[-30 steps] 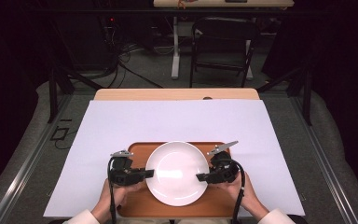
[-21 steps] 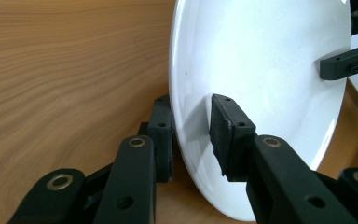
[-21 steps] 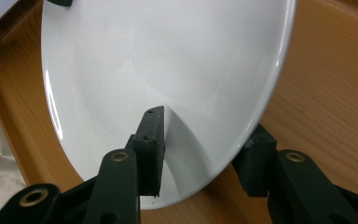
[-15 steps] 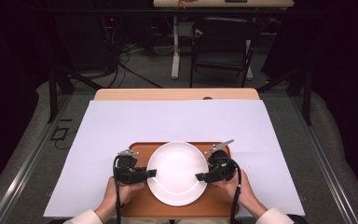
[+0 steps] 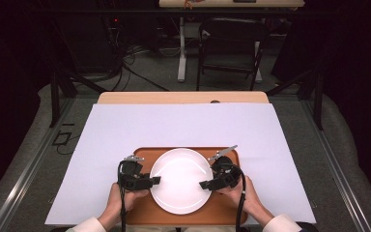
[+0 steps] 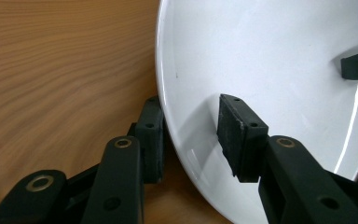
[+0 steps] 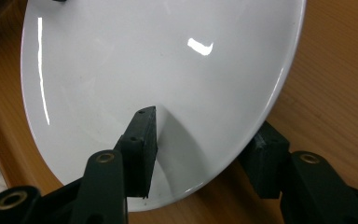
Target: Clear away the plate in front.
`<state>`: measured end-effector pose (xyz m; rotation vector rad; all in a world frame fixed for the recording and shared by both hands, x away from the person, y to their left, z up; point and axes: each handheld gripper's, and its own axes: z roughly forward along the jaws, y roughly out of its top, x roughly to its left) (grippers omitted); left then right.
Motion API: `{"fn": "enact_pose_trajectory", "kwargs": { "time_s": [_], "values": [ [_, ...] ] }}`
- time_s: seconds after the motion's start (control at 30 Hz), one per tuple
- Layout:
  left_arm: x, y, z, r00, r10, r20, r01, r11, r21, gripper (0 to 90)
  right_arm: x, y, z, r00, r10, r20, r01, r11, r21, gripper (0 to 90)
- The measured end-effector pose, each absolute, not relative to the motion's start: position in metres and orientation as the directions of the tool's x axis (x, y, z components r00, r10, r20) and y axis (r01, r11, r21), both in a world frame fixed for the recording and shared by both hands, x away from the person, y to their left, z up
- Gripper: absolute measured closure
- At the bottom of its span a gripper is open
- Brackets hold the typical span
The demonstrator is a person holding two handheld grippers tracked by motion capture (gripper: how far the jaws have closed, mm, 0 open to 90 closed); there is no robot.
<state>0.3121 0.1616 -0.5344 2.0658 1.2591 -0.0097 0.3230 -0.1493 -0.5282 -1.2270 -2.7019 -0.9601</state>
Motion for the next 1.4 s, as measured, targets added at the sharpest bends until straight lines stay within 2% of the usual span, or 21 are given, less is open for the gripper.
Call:
{"fn": "enact_pose_trajectory", "kwargs": {
  "time_s": [0.27, 0.43, 0.53, 0.73, 0.87, 1.03, 1.2, 1.4],
  "values": [
    [0.313, 0.158, -0.539, 0.531, 0.786, -0.316, 0.788, -0.32, 0.527, 56.0, 0.321, -0.144, -0.533, -0.696, 0.677, 0.239, 0.689, 0.535, 0.49, 42.8],
    [0.313, 0.158, -0.538, 0.535, 0.792, -0.295, 0.782, -0.33, 0.529, 54.8, 0.319, -0.141, -0.533, -0.714, 0.675, 0.183, 0.663, 0.57, 0.485, 40.8],
    [0.313, 0.158, -0.537, 0.538, 0.791, -0.292, 0.781, -0.336, 0.526, 50.5, 0.317, -0.139, -0.533, -0.721, 0.672, 0.169, 0.655, 0.582, 0.481, 36.2],
    [0.313, 0.159, -0.531, 0.562, 0.782, -0.269, 0.763, -0.365, 0.534, 35.0, 0.316, -0.139, -0.53, -0.733, 0.665, 0.144, 0.636, 0.594, 0.492, 23.4],
    [0.307, 0.16, -0.515, 0.598, 0.775, -0.204, 0.707, -0.39, 0.591, 20.9, 0.314, -0.141, -0.522, -0.735, 0.666, 0.127, 0.616, 0.578, 0.535, 15.0],
    [0.299, 0.167, -0.498, 0.646, 0.748, -0.149, 0.635, -0.419, 0.649, 10.0, 0.308, -0.146, -0.508, -0.757, 0.646, 0.1, 0.568, 0.574, 0.591, 8.0],
    [0.293, 0.172, -0.487, 0.663, 0.738, -0.124, 0.592, -0.415, 0.691, 3.0, 0.299, -0.156, -0.492, -0.769, 0.637, 0.053, 0.513, 0.566, 0.645, 0.0],
    [0.287, 0.174, -0.481, 0.686, 0.719, -0.112, 0.555, -0.417, 0.719, 0.3, 0.288, -0.172, -0.478, -0.76, 0.649, 0.018, 0.479, 0.541, 0.691, 0.0]
  ]
}}
